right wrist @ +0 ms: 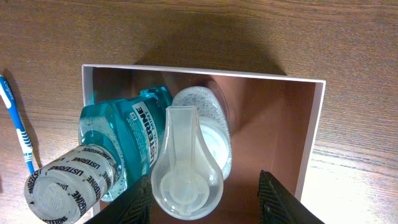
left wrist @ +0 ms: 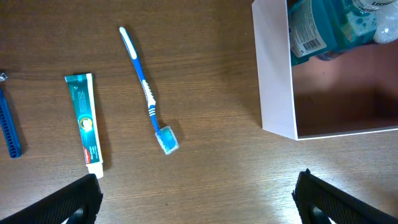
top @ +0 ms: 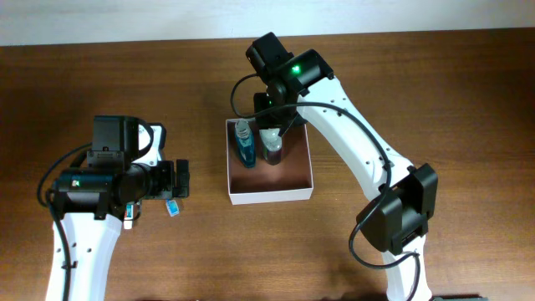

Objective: Pack container
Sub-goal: 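Carry soap bottle with right gripper and lower it into box, then release soap bottle and retract right gripper to the side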

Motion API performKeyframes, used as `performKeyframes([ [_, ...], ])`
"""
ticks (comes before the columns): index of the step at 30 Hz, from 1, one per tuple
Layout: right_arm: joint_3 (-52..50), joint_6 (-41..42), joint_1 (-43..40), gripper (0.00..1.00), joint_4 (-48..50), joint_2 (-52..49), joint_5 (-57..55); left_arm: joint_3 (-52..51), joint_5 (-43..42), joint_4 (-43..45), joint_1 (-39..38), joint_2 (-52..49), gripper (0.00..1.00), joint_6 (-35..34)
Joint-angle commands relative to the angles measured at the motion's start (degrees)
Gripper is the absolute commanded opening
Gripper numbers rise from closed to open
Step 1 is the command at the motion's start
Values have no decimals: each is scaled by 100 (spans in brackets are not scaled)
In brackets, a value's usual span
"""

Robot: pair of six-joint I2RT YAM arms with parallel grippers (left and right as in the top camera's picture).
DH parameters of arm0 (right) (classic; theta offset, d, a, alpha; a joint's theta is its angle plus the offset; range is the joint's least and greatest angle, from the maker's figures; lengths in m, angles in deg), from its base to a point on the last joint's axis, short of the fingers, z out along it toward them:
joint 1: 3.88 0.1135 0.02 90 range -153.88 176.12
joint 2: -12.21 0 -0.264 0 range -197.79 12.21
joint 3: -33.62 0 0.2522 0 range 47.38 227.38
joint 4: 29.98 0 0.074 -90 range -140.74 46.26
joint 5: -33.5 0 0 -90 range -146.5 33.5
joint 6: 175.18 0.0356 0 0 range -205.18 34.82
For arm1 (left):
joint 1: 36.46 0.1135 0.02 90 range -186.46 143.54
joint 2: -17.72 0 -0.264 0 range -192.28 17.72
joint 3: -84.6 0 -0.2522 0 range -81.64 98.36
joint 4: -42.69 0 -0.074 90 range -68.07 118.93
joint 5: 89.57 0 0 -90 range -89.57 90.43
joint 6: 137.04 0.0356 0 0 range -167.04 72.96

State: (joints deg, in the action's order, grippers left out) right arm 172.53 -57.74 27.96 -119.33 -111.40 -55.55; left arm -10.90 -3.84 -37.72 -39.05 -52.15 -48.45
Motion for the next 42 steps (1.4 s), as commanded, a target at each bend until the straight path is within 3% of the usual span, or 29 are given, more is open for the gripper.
performKeyframes([
  [1, 120, -184, 46, 48, 2, 50, -15, 87, 20, -9, 24, -4, 100, -50],
  [7, 656, -1130, 46, 54, -234, 529, -503, 87, 20, -9, 24, -4, 100, -50],
  [12, 1156, -1143, -203, 62, -481, 1207, -1226, 87, 20, -4, 24, -4, 100, -52],
  [16, 1158, -868, -1001, 68, -721, 1613, -1231, 87, 20, -11, 24, -4, 100, -50],
  [23, 1154, -870, -2531, 69, -1971, 1814, -1005, 87, 20, -2, 24, -4, 100, -50],
  [27, 1036, -1386, -3038, 70, -2175, 2520, -664, 87, 20, -17, 24, -4, 100, -52],
  [33, -306, -1504, -3077, 71, -2159, 3797, -546, 90, 22, -7, 24, -4, 100, -85],
  [36, -1628, -1504, -3080, 71, -1882, 4518, -549, 90, 15, -7, 24, -4, 100, -184],
  [42, -4542, -1502, -3077, 82, -640, 5864, -387, 90, 15, -4, 24, -4, 100, -184],
])
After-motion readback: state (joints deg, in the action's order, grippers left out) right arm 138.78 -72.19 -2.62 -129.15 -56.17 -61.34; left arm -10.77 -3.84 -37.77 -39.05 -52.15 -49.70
